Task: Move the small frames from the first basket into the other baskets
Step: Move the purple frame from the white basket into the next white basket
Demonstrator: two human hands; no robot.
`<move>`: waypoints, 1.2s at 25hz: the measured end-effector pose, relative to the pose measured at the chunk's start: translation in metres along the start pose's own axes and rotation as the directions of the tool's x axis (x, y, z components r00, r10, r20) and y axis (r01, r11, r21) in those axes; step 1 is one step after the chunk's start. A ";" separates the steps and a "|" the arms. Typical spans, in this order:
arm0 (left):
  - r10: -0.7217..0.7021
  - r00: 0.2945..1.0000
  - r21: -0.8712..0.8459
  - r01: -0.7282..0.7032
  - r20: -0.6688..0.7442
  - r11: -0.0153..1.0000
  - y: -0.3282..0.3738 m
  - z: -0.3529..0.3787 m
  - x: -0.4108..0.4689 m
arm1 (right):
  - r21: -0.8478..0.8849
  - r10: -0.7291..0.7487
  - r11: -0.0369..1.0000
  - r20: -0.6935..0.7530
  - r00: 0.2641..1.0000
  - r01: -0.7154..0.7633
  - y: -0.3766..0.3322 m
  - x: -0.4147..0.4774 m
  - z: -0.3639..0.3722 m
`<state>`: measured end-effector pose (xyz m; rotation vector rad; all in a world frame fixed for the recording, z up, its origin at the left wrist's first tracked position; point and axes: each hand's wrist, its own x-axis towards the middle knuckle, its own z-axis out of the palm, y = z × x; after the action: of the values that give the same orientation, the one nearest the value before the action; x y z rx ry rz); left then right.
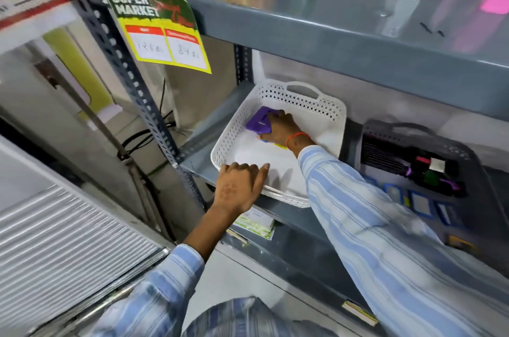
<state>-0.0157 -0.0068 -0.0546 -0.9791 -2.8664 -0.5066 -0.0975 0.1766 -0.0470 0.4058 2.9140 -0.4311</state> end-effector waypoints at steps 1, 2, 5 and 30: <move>-0.003 1.000 0.001 0.003 -0.010 1.000 -0.001 0.001 -0.001 | -0.026 -0.012 1.000 0.001 1.000 0.012 -0.001 0.005 0.003; -0.004 1.000 0.002 0.004 -0.017 1.000 -0.001 0.001 -0.001 | -0.058 -0.024 0.998 0.001 1.000 0.024 -0.002 0.008 0.005; -0.013 1.000 -0.012 0.012 -0.026 1.000 -0.002 0.003 -0.001 | -0.091 -0.082 0.993 -0.055 0.995 0.077 -0.005 0.009 0.006; -0.024 0.997 -0.113 0.016 -0.072 0.993 0.003 0.004 -0.003 | -0.047 0.195 0.980 0.068 0.979 -0.192 0.020 -0.091 0.006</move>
<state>-0.0110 -0.0053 -0.0584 -0.9271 -2.8117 -0.6972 -0.0041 0.1716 -0.0392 0.6461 2.7736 -0.3494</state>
